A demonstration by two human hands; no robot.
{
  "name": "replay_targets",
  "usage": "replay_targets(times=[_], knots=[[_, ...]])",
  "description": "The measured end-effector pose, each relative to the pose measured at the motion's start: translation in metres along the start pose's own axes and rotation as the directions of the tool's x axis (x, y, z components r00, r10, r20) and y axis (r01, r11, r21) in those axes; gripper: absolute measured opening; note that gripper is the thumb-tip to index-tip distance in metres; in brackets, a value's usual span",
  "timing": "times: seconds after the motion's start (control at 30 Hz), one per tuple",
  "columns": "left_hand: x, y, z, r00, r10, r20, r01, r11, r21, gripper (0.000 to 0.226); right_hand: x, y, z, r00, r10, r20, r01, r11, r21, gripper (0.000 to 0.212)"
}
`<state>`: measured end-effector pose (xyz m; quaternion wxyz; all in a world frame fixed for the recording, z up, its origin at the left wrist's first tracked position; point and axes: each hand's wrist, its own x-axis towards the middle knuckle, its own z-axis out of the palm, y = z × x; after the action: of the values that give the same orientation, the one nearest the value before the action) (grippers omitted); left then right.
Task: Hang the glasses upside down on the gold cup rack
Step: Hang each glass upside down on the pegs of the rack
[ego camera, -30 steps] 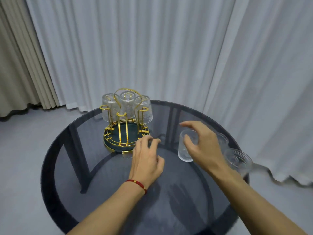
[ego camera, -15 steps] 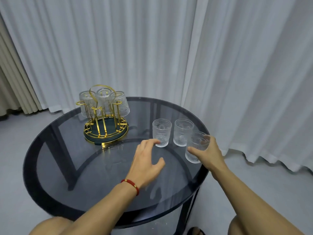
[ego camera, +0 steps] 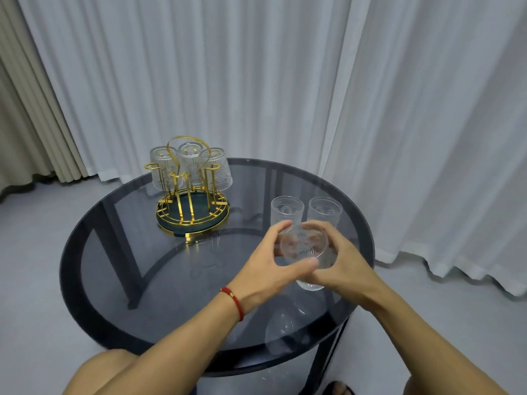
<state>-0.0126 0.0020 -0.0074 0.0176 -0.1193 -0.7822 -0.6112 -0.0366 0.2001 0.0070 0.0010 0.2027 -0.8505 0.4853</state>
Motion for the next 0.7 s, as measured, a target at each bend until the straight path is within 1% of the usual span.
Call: replay_targets(times=[0.1, 0.17, 0.2, 0.23, 0.27, 0.3, 0.33, 0.37, 0.4, 0.43, 0.5, 0.53, 0.57, 0.6, 0.63, 0.67, 0.7], knots=[[0.000, 0.001, -0.012, 0.989, 0.069, -0.127, -0.053, 0.990, 0.128, 0.075, 0.012, -0.009, 0.027, 0.992, -0.113, 0.062, 0.112, 0.994, 0.011, 0.085], [0.001, 0.003, -0.026, 0.969, 0.088, -0.232, -0.053, 0.987, 0.152, 0.070, 0.023, -0.012, 0.037, 0.990, -0.117, 0.080, 0.112, 0.992, 0.063, 0.089], [0.001, 0.004, -0.034, 0.957, 0.062, -0.282, -0.030, 0.993, 0.117, 0.071, 0.028, -0.015, 0.042, 0.993, -0.077, 0.090, 0.066, 0.992, 0.111, 0.091], [0.002, 0.005, -0.043, 0.944, 0.019, -0.331, -0.008, 0.999, 0.036, 0.071, 0.033, -0.017, 0.045, 0.994, -0.019, 0.105, 0.000, 0.984, 0.176, 0.091], [0.003, 0.005, -0.052, 0.927, -0.037, -0.373, 0.006, 0.996, -0.085, 0.071, 0.039, -0.020, 0.050, 0.991, 0.038, 0.132, -0.073, 0.961, 0.268, 0.088], [0.005, 0.006, -0.060, 0.913, -0.090, -0.397, 0.013, 0.981, -0.194, 0.069, 0.046, -0.021, 0.057, 0.981, 0.089, 0.170, -0.149, 0.913, 0.380, 0.082], [0.007, 0.007, -0.065, 0.903, -0.130, -0.410, 0.023, 0.966, -0.256, 0.066, 0.050, -0.021, 0.063, 0.969, 0.131, 0.211, -0.220, 0.846, 0.485, 0.070], [0.010, 0.007, -0.072, 0.895, -0.157, -0.418, 0.043, 0.962, -0.271, 0.063, 0.055, -0.023, 0.072, 0.957, 0.158, 0.244, -0.273, 0.776, 0.569, 0.057], [0.012, 0.005, -0.079, 0.894, -0.178, -0.411, 0.058, 0.956, -0.289, 0.061, 0.060, -0.026, 0.082, 0.951, 0.174, 0.254, -0.299, 0.721, 0.625, 0.048], [0.015, 0.004, -0.085, 0.902, -0.199, -0.384, 0.073, 0.945, -0.318, 0.060, 0.064, -0.028, 0.089, 0.952, 0.185, 0.243, -0.302, 0.685, 0.663, 0.043], [0.019, -0.002, -0.100, 0.927, -0.213, -0.308, 0.088, 0.923, -0.374, 0.062, 0.071, -0.032, 0.098, 0.959, 0.197, 0.202, -0.282, 0.631, 0.723, 0.042], [0.019, -0.008, -0.112, 0.933, -0.195, -0.302, 0.081, 0.933, -0.351, 0.064, 0.077, -0.036, 0.100, 0.965, 0.202, 0.165, -0.256, 0.620, 0.741, 0.041], [0.018, -0.013, -0.122, 0.933, -0.172, -0.318, 0.081, 0.957, -0.280, 0.064, 0.080, -0.040, 0.099, 0.972, 0.208, 0.113, -0.221, 0.633, 0.742, 0.040], [0.015, -0.021, -0.137, 0.922, -0.142, -0.361, 0.084, 0.981, -0.173, 0.058, 0.086, -0.048, 0.098, 0.978, 0.207, 0.038, -0.174, 0.693, 0.699, 0.040], [0.013, -0.031, -0.148, 0.907, -0.098, -0.410, 0.096, 0.995, -0.025, 0.048, 0.090, -0.057, 0.095, 0.981, 0.188, -0.051, -0.119, 0.785, 0.608, 0.042], [0.012, -0.042, -0.160, 0.894, -0.050, -0.444, 0.127, 0.981, 0.144, 0.040, 0.094, -0.066, 0.090, 0.982, 0.135, -0.131, -0.057, 0.877, 0.478, 0.045], [0.011, -0.053, -0.168, 0.893, -0.014, -0.450, 0.171, 0.935, 0.310, 0.036, 0.100, -0.077, 0.086, 0.981, 0.056, -0.185, 0.017, 0.929, 0.369, 0.048]])
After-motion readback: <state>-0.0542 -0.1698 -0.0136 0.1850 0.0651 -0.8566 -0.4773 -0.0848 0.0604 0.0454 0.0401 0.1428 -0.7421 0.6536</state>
